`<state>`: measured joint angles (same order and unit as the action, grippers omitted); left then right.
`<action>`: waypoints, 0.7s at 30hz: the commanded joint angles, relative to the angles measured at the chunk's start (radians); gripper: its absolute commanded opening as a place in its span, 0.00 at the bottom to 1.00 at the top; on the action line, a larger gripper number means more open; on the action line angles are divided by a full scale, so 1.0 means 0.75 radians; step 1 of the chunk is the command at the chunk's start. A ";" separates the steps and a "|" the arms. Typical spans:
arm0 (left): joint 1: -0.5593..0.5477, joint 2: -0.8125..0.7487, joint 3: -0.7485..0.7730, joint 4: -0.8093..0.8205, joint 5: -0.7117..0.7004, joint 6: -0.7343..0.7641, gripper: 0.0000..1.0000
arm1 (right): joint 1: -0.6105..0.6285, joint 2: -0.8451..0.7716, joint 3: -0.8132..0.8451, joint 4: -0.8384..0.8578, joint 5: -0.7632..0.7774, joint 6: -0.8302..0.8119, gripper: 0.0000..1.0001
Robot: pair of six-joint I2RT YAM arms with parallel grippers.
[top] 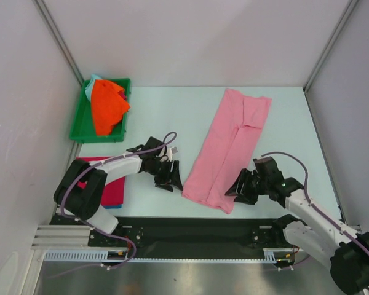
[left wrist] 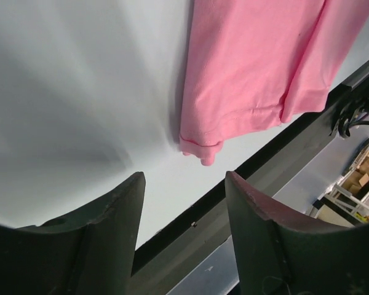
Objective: Fold and stack the t-shirts
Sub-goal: Fold the tshirt
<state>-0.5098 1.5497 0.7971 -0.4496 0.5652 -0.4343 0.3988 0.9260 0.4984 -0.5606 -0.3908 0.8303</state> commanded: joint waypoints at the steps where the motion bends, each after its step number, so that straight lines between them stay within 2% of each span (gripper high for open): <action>1: 0.007 0.024 -0.030 0.100 0.071 0.041 0.60 | 0.096 -0.110 -0.126 0.144 -0.004 0.228 0.55; 5: 0.007 0.053 -0.028 0.086 0.052 0.072 0.57 | 0.172 -0.118 -0.186 0.171 0.008 0.306 0.50; 8: 0.007 0.071 -0.020 0.068 0.048 0.090 0.61 | 0.229 -0.106 -0.157 0.091 0.089 0.300 0.50; 12: 0.005 0.104 -0.012 0.076 0.073 0.086 0.62 | 0.233 -0.108 -0.157 -0.015 0.153 0.306 0.52; 21: 0.005 0.153 0.033 0.104 0.103 0.051 0.58 | 0.227 -0.100 -0.208 0.034 0.151 0.345 0.52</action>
<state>-0.5091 1.6440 0.7956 -0.4122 0.6399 -0.4107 0.5690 0.8482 0.3519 -0.5323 -0.3016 1.0725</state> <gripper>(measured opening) 0.584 0.522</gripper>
